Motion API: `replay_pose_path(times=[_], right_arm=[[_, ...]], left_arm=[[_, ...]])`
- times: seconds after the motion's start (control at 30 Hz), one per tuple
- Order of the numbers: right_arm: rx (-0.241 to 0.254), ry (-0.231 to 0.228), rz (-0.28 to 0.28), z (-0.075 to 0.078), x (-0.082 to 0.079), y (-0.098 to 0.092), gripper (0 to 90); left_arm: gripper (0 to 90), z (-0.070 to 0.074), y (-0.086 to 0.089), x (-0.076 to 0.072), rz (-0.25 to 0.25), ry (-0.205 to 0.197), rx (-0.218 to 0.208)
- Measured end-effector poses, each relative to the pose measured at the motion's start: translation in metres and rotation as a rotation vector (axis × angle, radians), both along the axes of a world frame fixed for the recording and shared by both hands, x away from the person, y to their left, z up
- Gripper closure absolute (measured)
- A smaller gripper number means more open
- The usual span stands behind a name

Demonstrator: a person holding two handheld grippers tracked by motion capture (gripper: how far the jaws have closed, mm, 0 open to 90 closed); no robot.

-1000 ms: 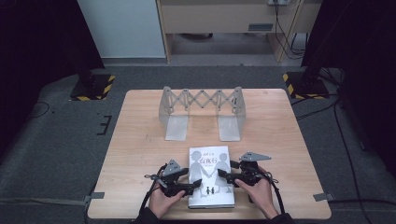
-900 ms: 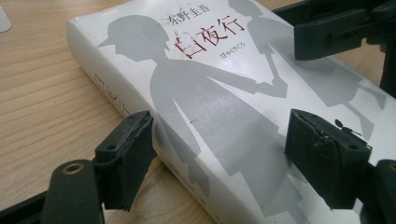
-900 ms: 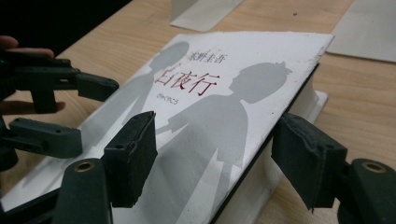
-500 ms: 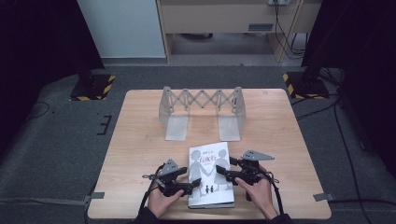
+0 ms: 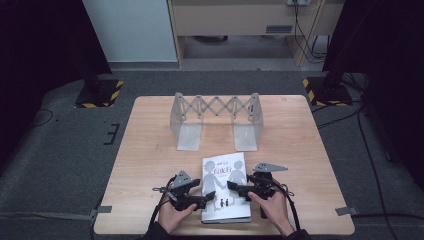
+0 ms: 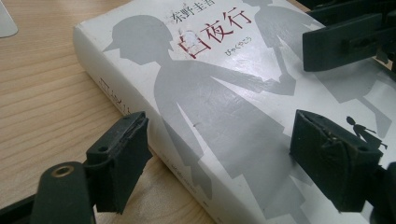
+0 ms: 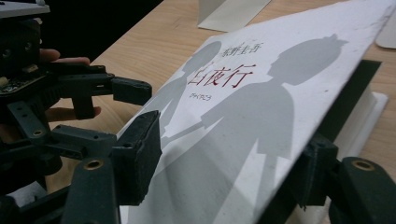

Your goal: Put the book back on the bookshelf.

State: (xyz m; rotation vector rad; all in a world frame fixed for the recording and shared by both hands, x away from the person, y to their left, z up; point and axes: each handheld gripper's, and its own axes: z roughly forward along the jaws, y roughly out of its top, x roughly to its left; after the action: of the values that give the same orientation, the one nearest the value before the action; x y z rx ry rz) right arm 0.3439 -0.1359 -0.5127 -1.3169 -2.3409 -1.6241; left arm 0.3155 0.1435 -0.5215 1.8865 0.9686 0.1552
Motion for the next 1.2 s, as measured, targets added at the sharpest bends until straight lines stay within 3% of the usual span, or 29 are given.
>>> replay_pose_path(times=[0.5, 0.87, 1.2], right_arm=[[0.036, 0.026, -0.015, -0.004, 0.001, 0.011, 40.7], [0.019, 0.027, -0.023, 0.001, 0.001, 0.012, 43.9], [0.055, 0.043, -0.023, 0.004, 0.001, 0.013, 47.1]], left_arm=[[16.7, -0.001, 0.001, 0.001, 0.002, 0.000, -0.002], [15.7, 0.000, 0.001, 0.001, 0.001, -0.007, -0.006], [15.8, -0.001, 0.003, 0.002, -0.005, 0.012, -0.023]])
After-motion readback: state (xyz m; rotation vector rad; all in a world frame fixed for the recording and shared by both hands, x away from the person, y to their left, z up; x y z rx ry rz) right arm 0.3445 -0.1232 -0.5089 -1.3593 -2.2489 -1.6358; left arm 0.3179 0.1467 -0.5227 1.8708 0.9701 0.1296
